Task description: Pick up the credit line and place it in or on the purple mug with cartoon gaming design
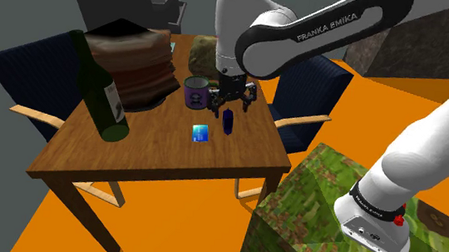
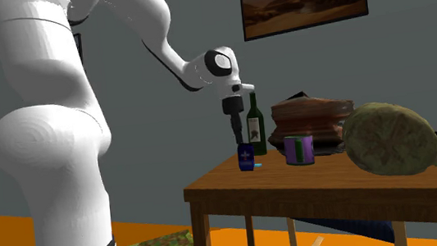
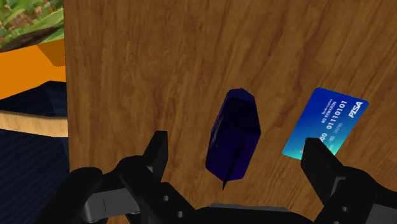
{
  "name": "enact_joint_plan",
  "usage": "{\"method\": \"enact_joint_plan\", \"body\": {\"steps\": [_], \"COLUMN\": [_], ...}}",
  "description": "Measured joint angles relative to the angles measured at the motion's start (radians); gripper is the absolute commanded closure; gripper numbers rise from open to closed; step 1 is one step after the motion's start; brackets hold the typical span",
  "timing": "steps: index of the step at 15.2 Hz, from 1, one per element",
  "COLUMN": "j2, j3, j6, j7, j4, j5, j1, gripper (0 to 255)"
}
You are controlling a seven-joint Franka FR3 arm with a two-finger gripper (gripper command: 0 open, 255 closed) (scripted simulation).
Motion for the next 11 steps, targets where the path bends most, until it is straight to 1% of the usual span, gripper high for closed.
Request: {"method": "enact_joint_plan", "body": {"steps": [2, 4, 6, 8, 9, 11], "j2": [0.091, 0.181, 0.264, 0.358, 0.387, 0.412], "j3": [0.031, 0.048, 0.053, 0.044, 0.04, 0.032], "j6": [0.038, 0.055, 0.067, 0.068, 0.072, 0.086], "j7": [0.106, 0.209, 0.31, 0.402, 0.436, 0.458], "j4": [0.048, 0.112, 0.169, 0.248, 0.267, 0.276], "j5": [-0.059, -0.126, -0.193, -0.265, -0.287, -0.309], "j1": [-0.014, -0.019, -0.013, 0.002, 0.012, 0.017], "gripper": [0, 0, 0, 0, 0, 0]}}
